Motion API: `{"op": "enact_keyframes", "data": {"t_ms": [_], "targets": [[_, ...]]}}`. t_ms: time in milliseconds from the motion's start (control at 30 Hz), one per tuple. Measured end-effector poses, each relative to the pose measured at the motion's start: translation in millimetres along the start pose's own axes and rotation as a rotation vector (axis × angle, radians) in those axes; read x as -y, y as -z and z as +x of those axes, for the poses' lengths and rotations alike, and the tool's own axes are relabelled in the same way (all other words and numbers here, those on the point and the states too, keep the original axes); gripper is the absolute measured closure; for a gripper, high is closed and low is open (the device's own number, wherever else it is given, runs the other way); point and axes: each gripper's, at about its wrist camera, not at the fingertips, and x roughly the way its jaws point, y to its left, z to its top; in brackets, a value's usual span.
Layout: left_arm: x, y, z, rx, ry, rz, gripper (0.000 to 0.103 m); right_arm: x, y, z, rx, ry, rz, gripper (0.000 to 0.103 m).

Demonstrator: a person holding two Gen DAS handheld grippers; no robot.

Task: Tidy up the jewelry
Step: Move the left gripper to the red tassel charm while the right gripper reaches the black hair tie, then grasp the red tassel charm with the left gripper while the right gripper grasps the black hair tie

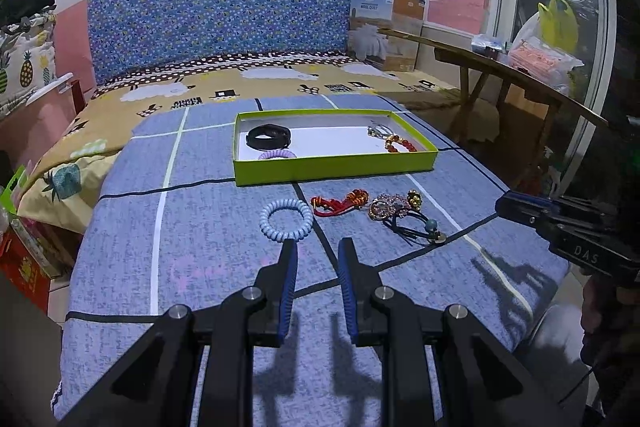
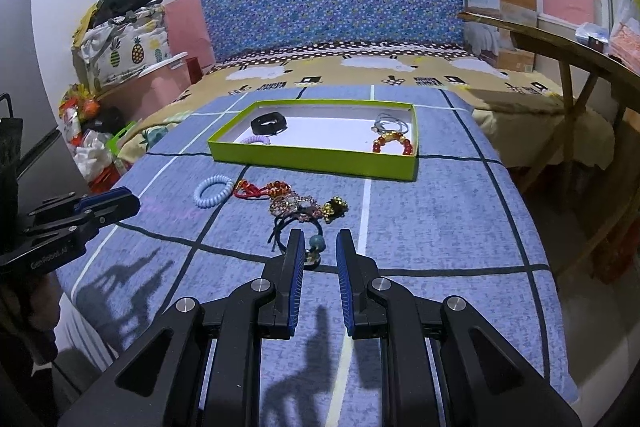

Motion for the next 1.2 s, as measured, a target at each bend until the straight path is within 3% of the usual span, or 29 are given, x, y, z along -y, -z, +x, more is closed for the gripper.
{"op": "enact_keyframes", "data": {"t_ms": [767, 967, 1200], "targets": [[1.3, -16.0, 33.9, -0.021, 0.015, 0.05, 0.076, 5.9, -5.9, 67.8, -0.141, -0.062, -0.005, 0.086], [2.2, -22.2, 43.7, -0.027, 0.023, 0.067, 0.075, 1.7, -5.2, 88.9, -0.212, -0.042, -0.038, 0.086], [6.4, -31.9, 60.2, -0.038, 0.043, 0.106, 0.074, -0.6, -2.6, 87.1, -0.215, -0.022, -0.063, 0.089]]}}
